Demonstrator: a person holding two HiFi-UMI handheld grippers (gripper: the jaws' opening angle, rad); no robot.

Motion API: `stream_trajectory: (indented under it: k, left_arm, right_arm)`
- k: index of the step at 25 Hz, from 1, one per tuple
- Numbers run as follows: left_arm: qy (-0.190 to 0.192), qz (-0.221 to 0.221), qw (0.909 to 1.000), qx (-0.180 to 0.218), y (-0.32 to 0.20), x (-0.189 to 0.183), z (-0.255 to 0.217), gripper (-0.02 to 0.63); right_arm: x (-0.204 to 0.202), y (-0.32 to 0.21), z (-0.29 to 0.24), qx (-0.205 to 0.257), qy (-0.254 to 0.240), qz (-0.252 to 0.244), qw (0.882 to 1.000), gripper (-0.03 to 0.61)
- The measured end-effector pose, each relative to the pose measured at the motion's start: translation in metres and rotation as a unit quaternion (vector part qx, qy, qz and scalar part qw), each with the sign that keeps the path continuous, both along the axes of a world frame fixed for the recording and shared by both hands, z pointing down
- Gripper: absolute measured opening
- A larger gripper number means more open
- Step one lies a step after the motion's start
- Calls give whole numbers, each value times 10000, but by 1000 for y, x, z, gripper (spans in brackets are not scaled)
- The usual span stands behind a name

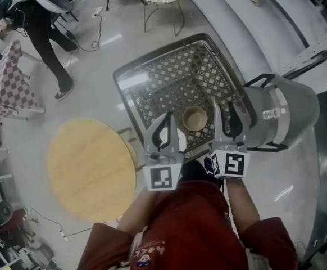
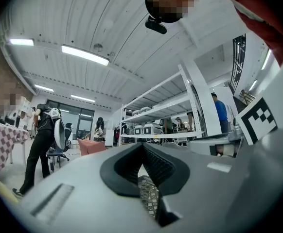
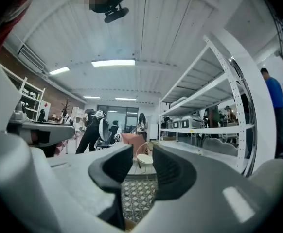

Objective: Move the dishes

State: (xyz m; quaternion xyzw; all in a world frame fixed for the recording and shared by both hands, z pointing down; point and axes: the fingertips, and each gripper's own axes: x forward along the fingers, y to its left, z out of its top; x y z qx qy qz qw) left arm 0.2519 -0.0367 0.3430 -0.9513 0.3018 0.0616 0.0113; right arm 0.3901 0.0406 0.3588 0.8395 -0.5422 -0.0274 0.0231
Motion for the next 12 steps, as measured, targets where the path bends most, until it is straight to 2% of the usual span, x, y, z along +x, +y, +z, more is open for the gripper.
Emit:
stream_trajectory:
  k: [8, 12]
  left_arm:
    - [98, -438, 9989, 132, -9, -39, -16, 6]
    - [88, -880, 9959, 173, -20, -76, -19, 6]
  right_arm:
    - [-36, -20, -19, 142, 43, -492, 9987, 114]
    - [-68, -45, -22, 169, 38, -926, 9955, 114]
